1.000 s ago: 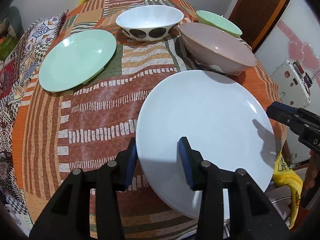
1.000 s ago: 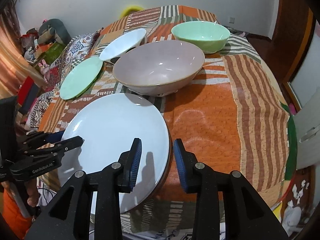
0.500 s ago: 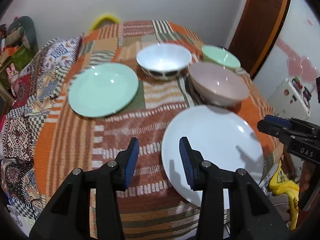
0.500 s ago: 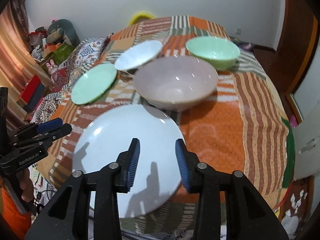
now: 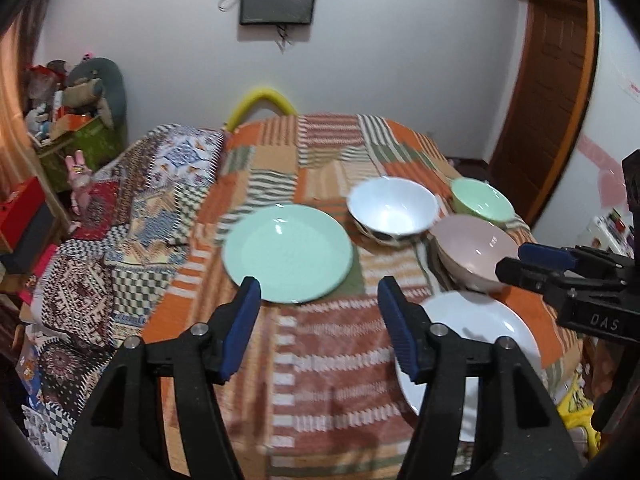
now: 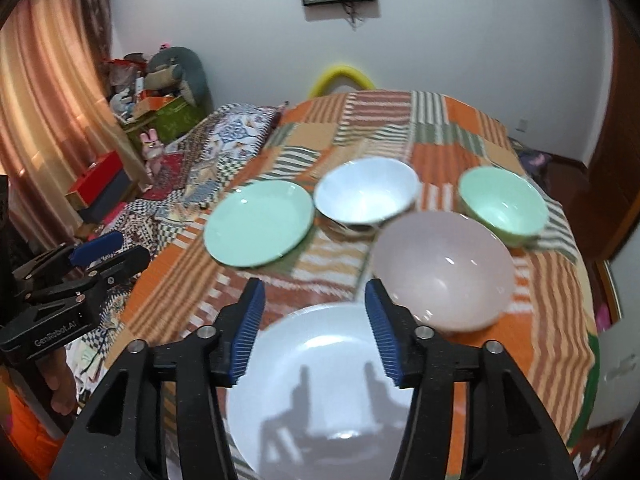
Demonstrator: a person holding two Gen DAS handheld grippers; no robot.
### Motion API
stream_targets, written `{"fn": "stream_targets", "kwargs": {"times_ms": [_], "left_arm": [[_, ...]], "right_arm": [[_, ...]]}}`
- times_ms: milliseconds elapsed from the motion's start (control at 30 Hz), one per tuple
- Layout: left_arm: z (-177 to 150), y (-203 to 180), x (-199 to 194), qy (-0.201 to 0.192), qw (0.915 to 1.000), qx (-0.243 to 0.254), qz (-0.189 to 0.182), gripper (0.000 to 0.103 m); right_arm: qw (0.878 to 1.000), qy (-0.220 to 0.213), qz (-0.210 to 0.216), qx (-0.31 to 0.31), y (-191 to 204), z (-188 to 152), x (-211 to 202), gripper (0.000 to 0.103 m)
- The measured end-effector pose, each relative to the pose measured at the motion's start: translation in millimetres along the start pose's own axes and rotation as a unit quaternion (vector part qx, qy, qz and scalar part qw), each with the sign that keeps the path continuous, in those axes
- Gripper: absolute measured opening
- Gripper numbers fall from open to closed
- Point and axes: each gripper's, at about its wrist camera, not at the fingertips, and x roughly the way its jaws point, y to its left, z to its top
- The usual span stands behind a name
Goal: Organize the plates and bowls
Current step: 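Open both tools and pull them back from the white plate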
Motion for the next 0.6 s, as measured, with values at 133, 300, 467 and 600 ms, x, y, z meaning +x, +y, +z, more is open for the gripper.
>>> {"fn": "stream_targets", "kwargs": {"times_ms": [133,300,467,600], "left_arm": [[6,20,8,-0.001,0.9998,-0.018,0.012,0.067],[9,39,28,0.015,0.9992,-0.032,0.019,0.067],[12,54,53,0.027,0.9985,-0.033,0.033,0.067],[17,73,78,0.042,0.9974,-0.047,0.034,0.067]], "right_arm": [[1.000,0.002,0.008,-0.008,13,9,18,0.061],[1.000,0.016,0.026,0.003,16,17,41,0.073],[0.999,0.037,0.033,0.012,17,25,66,0.073],[0.998,0.048,0.028,0.007,16,34,83,0.073]]}}
